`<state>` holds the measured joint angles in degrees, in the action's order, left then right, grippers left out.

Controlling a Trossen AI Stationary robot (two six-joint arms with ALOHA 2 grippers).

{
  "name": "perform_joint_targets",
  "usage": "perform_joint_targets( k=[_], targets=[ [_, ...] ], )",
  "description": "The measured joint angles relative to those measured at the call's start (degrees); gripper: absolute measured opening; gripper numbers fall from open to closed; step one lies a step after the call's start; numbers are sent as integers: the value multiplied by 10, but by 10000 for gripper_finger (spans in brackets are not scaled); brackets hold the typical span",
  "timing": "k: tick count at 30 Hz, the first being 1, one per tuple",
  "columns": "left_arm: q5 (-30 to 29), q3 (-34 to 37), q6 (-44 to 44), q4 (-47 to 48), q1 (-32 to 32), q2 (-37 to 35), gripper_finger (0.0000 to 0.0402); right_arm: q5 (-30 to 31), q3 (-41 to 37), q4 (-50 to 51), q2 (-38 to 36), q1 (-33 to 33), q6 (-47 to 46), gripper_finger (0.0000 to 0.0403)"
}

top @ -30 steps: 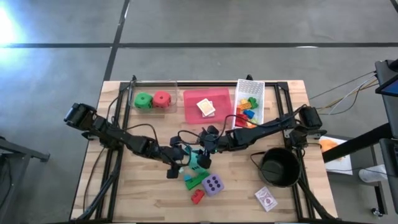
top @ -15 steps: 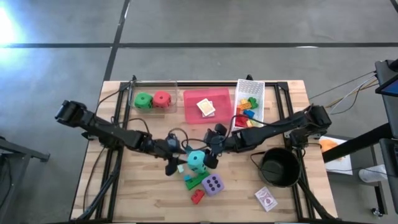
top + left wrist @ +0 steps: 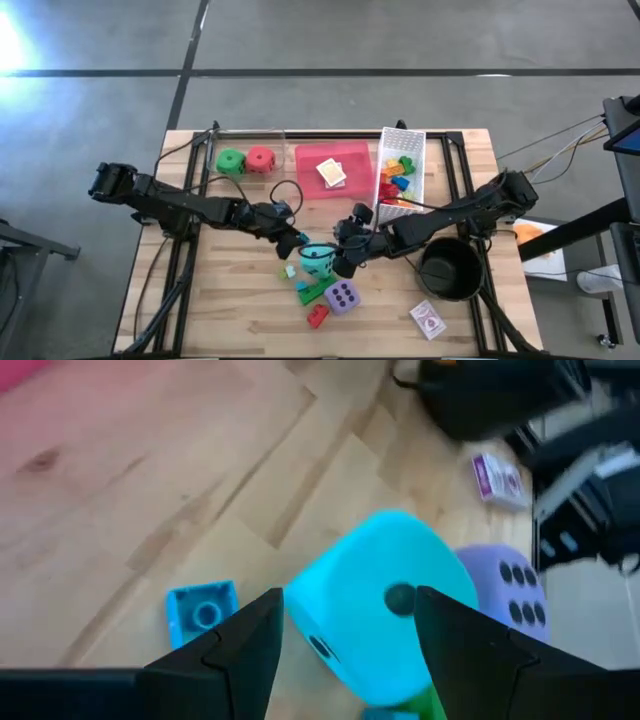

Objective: Pick & Place Toys
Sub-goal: Put the blue die into the transparent bin

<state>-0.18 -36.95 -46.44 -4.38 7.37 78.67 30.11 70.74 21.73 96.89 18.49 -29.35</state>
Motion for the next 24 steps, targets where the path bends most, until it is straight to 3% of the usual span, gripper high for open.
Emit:
perform_joint_targets(
  k=[3,12,17,24],
  targets=[
    [2,0,-6,0,-1,0,226,30,0,6,-1,4,2,207],
    [6,0,-5,-3,-4,0,245,31,0,9,-7,4,10,207],
    [4,0,12,-5,-4,0,292,31,-1,9,-8,4,9,207],
    [2,0,-2,-2,-3,3,390,31,-1,10,-8,4,9,207]
  ],
)
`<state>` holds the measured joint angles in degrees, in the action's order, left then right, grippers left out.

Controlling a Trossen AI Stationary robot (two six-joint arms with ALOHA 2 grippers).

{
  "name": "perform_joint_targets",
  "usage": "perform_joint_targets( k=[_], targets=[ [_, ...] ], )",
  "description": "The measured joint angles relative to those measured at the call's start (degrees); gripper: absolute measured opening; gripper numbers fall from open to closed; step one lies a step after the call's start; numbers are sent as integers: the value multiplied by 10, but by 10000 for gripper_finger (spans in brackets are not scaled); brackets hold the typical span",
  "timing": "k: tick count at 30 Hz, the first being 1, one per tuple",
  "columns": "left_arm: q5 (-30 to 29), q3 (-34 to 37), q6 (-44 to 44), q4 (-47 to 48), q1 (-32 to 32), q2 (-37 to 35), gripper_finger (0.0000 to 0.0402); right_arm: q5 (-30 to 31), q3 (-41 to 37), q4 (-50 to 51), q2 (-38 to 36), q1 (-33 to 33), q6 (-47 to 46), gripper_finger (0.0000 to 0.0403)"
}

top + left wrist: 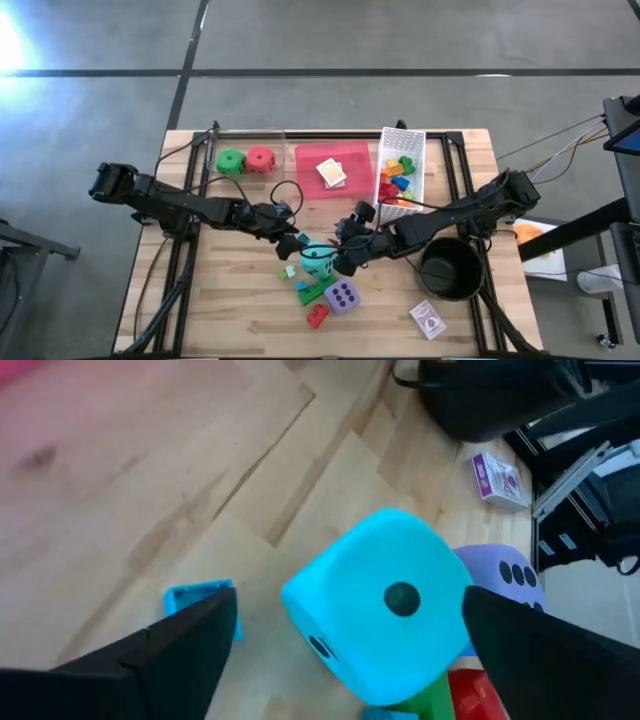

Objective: Pick & Place Toys
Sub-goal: Put the blue die into the transparent bin

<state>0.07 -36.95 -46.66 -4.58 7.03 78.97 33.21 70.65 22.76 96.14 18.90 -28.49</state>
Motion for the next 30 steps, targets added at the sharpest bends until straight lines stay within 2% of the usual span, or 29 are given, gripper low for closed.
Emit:
perform_joint_targets(
  k=[5,10,19,27,30],
  targets=[
    [16,0,-55,5,0,1,373,0,0,0,0,0,0,207],
    [61,0,-119,6,0,0,367,-1,0,0,0,0,0,207],
    [59,3,-182,6,2,3,366,-2,0,0,0,8,0,207],
    [75,3,-255,-11,3,68,366,-5,-7,22,0,18,-49,207],
    [90,3,-260,-20,3,83,366,-35,-11,36,0,20,-70,207]
  ],
)
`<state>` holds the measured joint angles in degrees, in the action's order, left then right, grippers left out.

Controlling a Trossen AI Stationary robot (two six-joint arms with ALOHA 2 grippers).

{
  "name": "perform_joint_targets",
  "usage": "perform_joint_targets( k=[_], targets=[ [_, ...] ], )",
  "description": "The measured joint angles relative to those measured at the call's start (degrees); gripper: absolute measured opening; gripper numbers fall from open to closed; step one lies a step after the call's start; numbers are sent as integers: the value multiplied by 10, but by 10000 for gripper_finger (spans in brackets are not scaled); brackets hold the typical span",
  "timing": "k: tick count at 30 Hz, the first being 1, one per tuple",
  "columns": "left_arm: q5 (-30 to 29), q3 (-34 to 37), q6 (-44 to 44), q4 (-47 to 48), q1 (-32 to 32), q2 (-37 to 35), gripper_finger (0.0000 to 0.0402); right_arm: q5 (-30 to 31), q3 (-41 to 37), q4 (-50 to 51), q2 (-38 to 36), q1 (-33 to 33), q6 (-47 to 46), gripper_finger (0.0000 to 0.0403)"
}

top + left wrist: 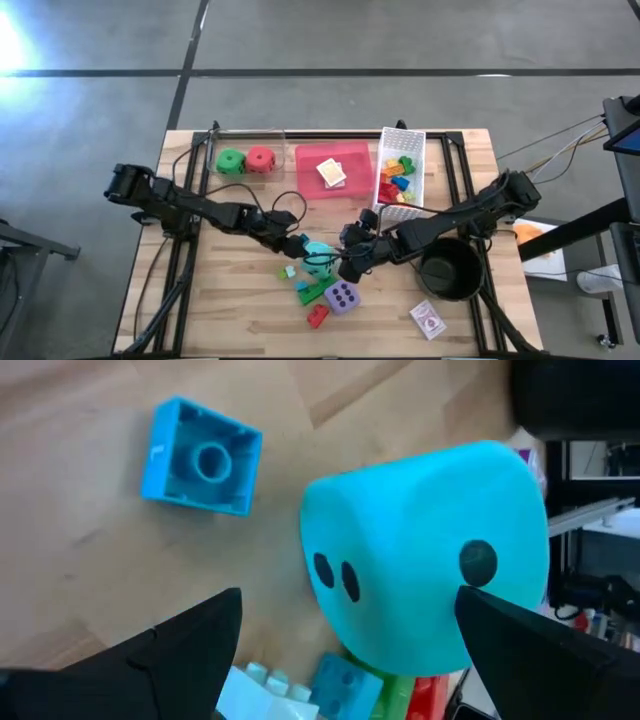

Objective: Pick & Place Toys
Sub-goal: Put the blue die into the transparent bin

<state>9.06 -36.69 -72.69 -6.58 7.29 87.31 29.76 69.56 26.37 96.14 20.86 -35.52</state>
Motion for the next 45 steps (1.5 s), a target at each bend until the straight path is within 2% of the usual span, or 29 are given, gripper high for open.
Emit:
perform_joint_targets(
  k=[3,12,16,26,34,39,42,45],
  targets=[
    [2,0,-8,-15,0,7,366,-29,-7,-1,6,5,-7,207],
    [-5,0,-24,-55,0,7,366,-34,-12,-24,76,15,-9,207],
    [-10,0,-24,-57,0,7,366,-33,-11,-72,95,12,16,207],
    [-16,-1,-26,-84,1,32,366,-30,-11,-119,97,5,30,207],
    [28,0,-28,-184,4,89,366,-46,-17,-124,105,6,28,207],
    [38,-1,-24,-197,6,104,365,-48,-24,-134,105,6,28,207],
    [41,-1,-20,-200,7,103,354,-48,-25,-135,105,6,28,207],
    [45,-1,-12,-207,9,104,322,-48,-25,-135,105,6,28,207]
  ],
)
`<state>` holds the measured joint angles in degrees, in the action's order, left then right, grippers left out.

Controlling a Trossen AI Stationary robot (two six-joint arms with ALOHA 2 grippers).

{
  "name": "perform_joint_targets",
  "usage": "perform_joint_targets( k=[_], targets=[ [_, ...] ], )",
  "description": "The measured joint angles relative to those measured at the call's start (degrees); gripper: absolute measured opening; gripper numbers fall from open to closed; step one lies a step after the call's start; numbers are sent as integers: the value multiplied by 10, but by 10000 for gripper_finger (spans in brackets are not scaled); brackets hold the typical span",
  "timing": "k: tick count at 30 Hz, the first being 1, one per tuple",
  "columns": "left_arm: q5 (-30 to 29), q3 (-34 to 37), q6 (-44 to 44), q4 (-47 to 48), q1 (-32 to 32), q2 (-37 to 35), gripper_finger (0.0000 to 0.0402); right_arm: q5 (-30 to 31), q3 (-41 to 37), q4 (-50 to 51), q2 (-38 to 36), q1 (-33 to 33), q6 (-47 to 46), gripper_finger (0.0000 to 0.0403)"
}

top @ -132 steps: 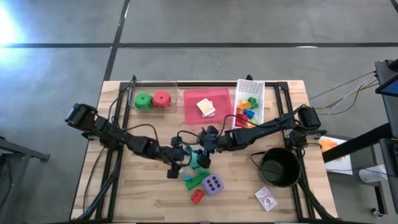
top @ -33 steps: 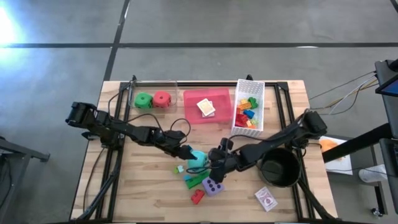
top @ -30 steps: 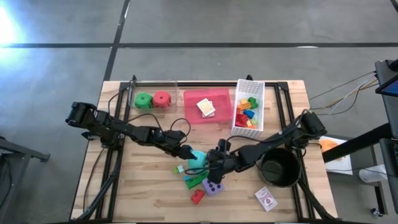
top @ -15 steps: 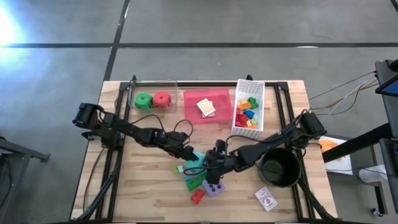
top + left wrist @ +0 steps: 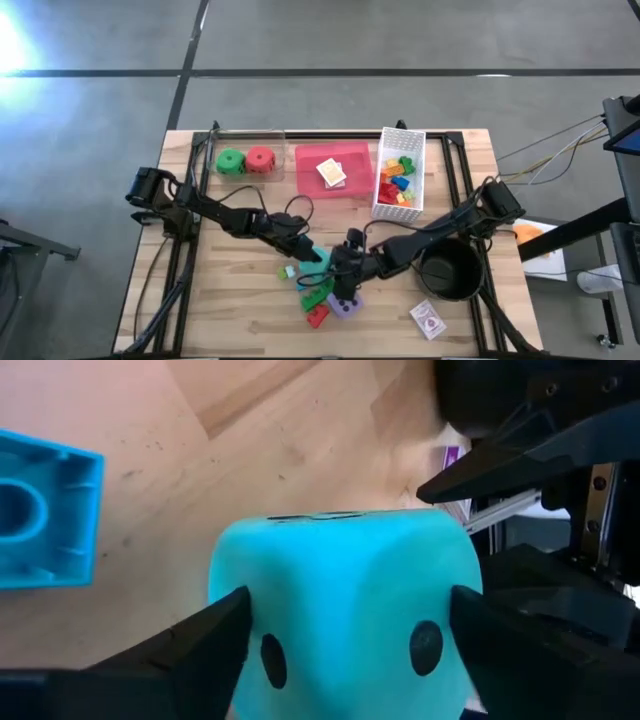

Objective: Pick & Place Toys
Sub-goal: Put the blue die into the transparent bin

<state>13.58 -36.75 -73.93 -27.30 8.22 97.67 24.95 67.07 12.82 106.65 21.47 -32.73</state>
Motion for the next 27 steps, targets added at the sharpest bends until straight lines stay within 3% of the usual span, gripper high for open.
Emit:
perform_joint_targets(
  k=[4,9,27],
  targets=[
    [8,0,2,6,1,0,246,-1,-1,-1,0,0,3,207],
    [11,0,9,7,1,0,115,-3,-1,-1,1,0,4,207],
    [39,0,54,22,-4,-16,81,-42,22,21,0,-1,28,207]
  ],
)
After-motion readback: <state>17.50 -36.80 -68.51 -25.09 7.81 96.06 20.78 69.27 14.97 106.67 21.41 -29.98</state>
